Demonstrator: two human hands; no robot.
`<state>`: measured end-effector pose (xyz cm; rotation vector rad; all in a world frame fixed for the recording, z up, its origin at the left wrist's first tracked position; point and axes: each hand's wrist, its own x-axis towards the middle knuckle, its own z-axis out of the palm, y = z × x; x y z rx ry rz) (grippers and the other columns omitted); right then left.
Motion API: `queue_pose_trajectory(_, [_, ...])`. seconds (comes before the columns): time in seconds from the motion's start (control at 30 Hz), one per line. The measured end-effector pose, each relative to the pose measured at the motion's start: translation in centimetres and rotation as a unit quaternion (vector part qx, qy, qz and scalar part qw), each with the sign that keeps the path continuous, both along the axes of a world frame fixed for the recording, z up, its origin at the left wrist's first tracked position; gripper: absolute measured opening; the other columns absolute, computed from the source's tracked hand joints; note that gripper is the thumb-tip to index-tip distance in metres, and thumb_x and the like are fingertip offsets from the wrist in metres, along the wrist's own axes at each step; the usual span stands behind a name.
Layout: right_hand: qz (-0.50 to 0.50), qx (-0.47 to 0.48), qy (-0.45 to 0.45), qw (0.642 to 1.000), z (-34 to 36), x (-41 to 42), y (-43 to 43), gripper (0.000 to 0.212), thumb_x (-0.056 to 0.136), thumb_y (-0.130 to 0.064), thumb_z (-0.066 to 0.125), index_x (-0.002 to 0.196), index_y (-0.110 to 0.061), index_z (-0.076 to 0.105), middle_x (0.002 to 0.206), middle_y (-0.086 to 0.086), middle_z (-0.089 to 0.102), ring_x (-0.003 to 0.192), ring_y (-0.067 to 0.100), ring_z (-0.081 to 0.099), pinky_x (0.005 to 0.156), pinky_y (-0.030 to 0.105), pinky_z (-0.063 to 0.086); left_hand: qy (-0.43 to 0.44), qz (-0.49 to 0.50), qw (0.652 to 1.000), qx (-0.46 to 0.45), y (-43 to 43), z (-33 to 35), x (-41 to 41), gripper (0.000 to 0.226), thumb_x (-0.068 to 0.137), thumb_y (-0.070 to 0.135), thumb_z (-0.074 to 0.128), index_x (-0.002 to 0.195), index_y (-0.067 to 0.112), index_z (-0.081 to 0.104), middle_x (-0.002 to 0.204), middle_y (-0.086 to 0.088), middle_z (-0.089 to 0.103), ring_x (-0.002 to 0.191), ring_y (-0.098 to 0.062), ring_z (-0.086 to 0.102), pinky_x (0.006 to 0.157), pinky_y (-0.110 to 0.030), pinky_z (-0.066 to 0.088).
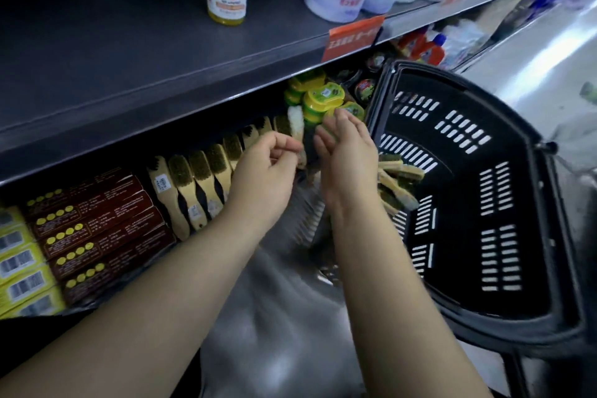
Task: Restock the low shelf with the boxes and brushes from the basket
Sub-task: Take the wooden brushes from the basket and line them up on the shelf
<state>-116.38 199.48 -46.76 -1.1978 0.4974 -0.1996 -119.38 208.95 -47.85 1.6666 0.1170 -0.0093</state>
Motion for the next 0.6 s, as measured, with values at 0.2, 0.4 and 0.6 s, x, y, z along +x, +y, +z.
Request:
queue_pose_trajectory(0.2, [0.045, -0.242, 0.045, 0.968, -0.3, -3.6, -9.8, 0.018, 0.091, -0.006, 0.048, 0.083, -0.019, 0.058, 0.080, -0.001, 0.059, 0.075, 0.013, 0.054, 0.074, 0.031, 0.046, -0.054, -0.205, 0.962, 0.173, -4.8, 1.5, -0.9, 0.012, 0.088, 0.017, 0.053, 0.085, 0.027, 0.058, 0.085, 0.007, 0.061, 0.083, -0.016, 0.058, 0.078, -0.035, 0.049])
queue_pose_trajectory(0.4, [0.219, -0.385, 0.258, 0.859, -6.9, -7.8, -16.9, 0.021, 0.092, -0.006, 0.049, 0.076, -0.019, 0.052, 0.070, -0.001, 0.052, 0.058, 0.011, 0.044, 0.053, 0.020, 0.037, -0.207, -0.361, 0.800, 0.432, -7.3, 0.9, 0.7, 0.022, 0.093, 0.030, 0.049, 0.112, 0.022, 0.056, 0.111, 0.004, 0.058, 0.112, -0.018, 0.049, 0.088, -0.030, 0.037])
queue_pose_trajectory(0.6, [0.337, -0.312, 0.301, 0.836, -8.8, -9.9, -17.4, 0.023, 0.088, -0.002, 0.054, 0.075, -0.021, 0.053, 0.070, -0.002, 0.054, 0.056, 0.007, 0.045, 0.050, 0.012, 0.039, -0.252, -0.423, 0.696, 0.523, -9.1, -0.6, 2.1, 0.022, 0.093, 0.039, 0.046, 0.087, 0.025, 0.061, 0.106, 0.004, 0.066, 0.126, -0.014, 0.045, 0.116, -0.030, 0.007])
